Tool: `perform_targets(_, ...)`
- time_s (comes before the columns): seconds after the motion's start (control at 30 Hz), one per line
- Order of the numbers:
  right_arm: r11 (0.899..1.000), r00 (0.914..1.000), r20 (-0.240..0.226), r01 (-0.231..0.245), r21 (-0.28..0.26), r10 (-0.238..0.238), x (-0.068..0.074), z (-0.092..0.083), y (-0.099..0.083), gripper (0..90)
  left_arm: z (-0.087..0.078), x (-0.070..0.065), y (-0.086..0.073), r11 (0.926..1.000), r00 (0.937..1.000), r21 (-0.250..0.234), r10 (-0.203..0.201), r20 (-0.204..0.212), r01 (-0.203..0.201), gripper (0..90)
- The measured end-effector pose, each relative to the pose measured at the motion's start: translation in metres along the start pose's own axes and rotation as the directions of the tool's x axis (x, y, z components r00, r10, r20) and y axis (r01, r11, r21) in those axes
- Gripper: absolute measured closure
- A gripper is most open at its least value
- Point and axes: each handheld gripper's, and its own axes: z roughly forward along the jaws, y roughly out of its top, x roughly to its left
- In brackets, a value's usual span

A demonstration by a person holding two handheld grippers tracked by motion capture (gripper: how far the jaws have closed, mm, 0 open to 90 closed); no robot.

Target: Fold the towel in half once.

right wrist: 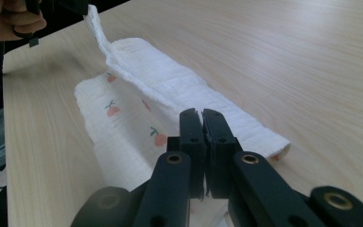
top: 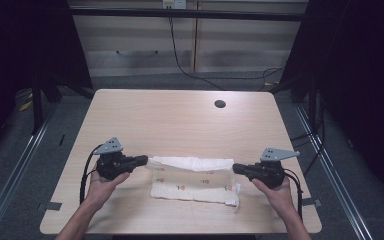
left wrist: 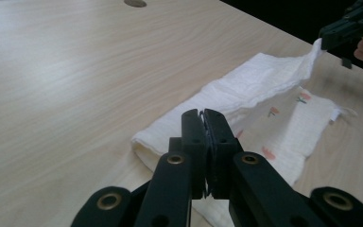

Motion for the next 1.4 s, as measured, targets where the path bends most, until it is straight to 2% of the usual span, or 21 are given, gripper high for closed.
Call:
perform_targets(0.13, 1.0, 0.9999, -0.007, -0.008, 0.021, 0.008, 0.006, -0.002, -0.004, 88.1, 0.0, -0.007, -0.014, 0.999, 0.9999, 0.043, 0.014, 0.001, -0.014, 88.2)
perform_targets(0.3, 0.998, 0.9999, -0.012, 0.003, 0.057, -0.002, 0.018, -0.005, -0.013, 88.1, -0.006, -0.015, -0.022, 0.9984, 0.9998, 0.053, 0.019, 0.008, -0.019, 88.2)
perform_targets(0.4, 0.997, 0.9998, -0.018, -0.003, 0.081, 0.004, 0.021, -0.005, -0.021, 88.1, -0.004, -0.019, -0.031, 0.9974, 0.9998, 0.072, 0.008, 0.021, -0.01, 88.1)
perform_targets(0.47, 0.994, 0.9997, -0.024, -0.002, 0.109, 0.004, 0.024, -0.005, -0.028, 88.1, -0.003, -0.023, -0.036, 0.9955, 0.9992, 0.093, 0.013, 0.037, -0.017, 88.1)
perform_targets(0.57, 0.991, 0.9994, -0.031, -0.012, 0.132, 0.016, 0.026, -0.004, -0.037, 88.1, 0.001, -0.025, -0.046, 0.989, 0.9988, 0.145, 0.019, 0.045, -0.026, 88.1)
perform_targets(0.63, 0.987, 0.9992, -0.032, -0.019, 0.158, 0.024, 0.027, -0.003, -0.044, 88.0, 0.005, -0.025, -0.052, 0.9861, 0.9987, 0.165, 0.012, 0.05, -0.02, 88.1)
perform_targets(0.67, 0.986, 0.999, -0.036, -0.019, 0.168, 0.025, 0.028, -0.002, -0.047, 88.0, 0.006, -0.026, -0.053, 0.9837, 0.9984, 0.177, 0.022, 0.053, -0.031, 88.1)
perform_targets(0.83, 0.979, 0.9986, -0.039, -0.027, 0.202, 0.035, 0.028, -0.001, -0.053, 87.7, 0.009, -0.031, -0.058, 0.9789, 0.9974, 0.2, 0.027, 0.066, -0.04, 87.7)
perform_targets(0.9, 0.976, 0.9984, -0.043, -0.026, 0.217, 0.036, 0.027, 0.001, -0.055, 87.3, 0.01, -0.035, -0.061, 0.9722, 0.9955, 0.224, 0.052, 0.079, -0.068, 87.4)
perform_targets(0.97, 0.972, 0.9981, -0.043, -0.033, 0.233, 0.044, 0.027, 0.003, -0.057, 86.5, 0.01, -0.036, -0.063, 0.9707, 0.9951, 0.229, 0.054, 0.083, -0.072, 85.3)
perform_targets(1.17, 0.974, 0.9996, -0.02, -0.016, 0.227, 0.021, 0.027, 0.002, -0.055, 83.3, 0.002, -0.026, -0.057, 0.9841, 0.9973, 0.175, 0.015, 0.072, -0.028, 79.3)
perform_targets(1.3, 0.978, 0.9989, -0.038, -0.019, 0.208, 0.027, 0.028, 0.0, -0.052, 79.8, -0.002, -0.025, -0.048, 0.9923, 0.9977, 0.123, 0.002, 0.068, -0.011, 74.8)
perform_targets(1.33, 0.978, 0.9985, -0.042, -0.026, 0.205, 0.035, 0.029, -0.001, -0.051, 77.1, -0.001, -0.024, -0.046, 0.992, 0.9978, 0.126, 0.001, 0.067, -0.01, 70.7)
perform_targets(1.4, 0.98, 0.9982, -0.05, -0.024, 0.195, 0.035, 0.03, -0.003, -0.05, 76.9, 0.002, -0.024, -0.043, 0.9922, 0.9976, 0.124, 0.002, 0.069, -0.011, 71.1)
